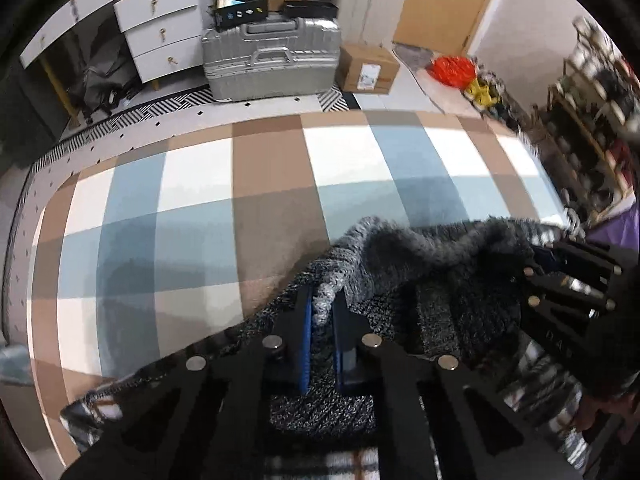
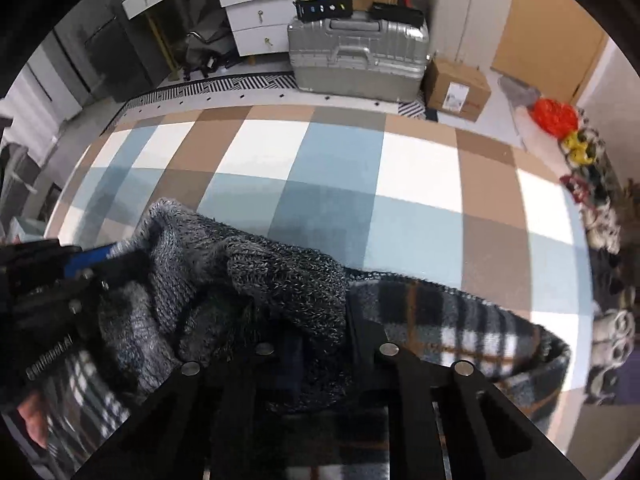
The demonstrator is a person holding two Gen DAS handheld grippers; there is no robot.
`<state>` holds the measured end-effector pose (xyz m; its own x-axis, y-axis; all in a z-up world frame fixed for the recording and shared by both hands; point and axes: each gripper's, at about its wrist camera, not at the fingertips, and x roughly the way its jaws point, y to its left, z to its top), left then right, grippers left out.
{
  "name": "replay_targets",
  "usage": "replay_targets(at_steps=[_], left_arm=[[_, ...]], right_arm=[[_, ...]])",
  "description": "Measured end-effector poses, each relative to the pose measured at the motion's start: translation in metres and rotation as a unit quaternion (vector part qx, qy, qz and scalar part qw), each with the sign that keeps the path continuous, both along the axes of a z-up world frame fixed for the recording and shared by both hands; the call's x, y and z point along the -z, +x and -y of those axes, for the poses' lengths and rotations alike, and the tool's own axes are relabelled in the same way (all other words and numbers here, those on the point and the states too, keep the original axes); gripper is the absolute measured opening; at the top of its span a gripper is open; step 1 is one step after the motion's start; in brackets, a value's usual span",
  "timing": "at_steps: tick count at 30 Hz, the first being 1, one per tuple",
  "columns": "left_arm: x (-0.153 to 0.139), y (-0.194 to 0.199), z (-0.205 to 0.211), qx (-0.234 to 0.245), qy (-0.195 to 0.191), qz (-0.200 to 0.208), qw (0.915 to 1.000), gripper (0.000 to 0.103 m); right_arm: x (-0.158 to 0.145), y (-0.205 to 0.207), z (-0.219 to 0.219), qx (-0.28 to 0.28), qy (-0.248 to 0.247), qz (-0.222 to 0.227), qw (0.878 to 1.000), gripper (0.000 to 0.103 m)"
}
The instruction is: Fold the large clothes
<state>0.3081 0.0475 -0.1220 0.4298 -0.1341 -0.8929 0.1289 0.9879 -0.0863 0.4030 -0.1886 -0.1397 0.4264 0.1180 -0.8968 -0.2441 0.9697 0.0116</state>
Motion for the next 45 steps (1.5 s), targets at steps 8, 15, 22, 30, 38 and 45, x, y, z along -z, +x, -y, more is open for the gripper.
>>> replay_targets(at_steps=[8,15,22,30,38,45], left_arm=[[-0.036,-0.040,-0.005,-0.016,-0.014,0.051,0.9985,0.004],[-0.078,-0.123,-0.008,-0.009,-0.033,0.137,0.9900,0.004],[-0.079,-0.202,-0.017,-0.027,-0.091,0.168,0.9811,0.003],[-0.051,-0.260,-0.018,-0.046,-0.140,0.150,0.9776,0.003],[-0.021,-0.293,-0.009,-0.043,-0.152,0.120,0.9802,0.003],[0.026,-0.290,0.003,-0.018,-0.166,0.023,0.9856,0.003]], right_arm=[[-0.049,-0.041,-0.008,-0.019,-0.040,0.100,0.994,0.015],[-0.102,-0.123,0.001,-0.023,0.001,0.199,0.980,0.015],[-0.117,-0.230,0.011,-0.018,0.034,0.270,0.962,0.015],[-0.083,-0.304,0.018,-0.018,0.049,0.254,0.966,0.015],[-0.032,-0.348,0.033,0.022,0.104,0.184,0.977,0.015],[0.005,-0.356,0.036,0.033,0.076,0.115,0.990,0.017]])
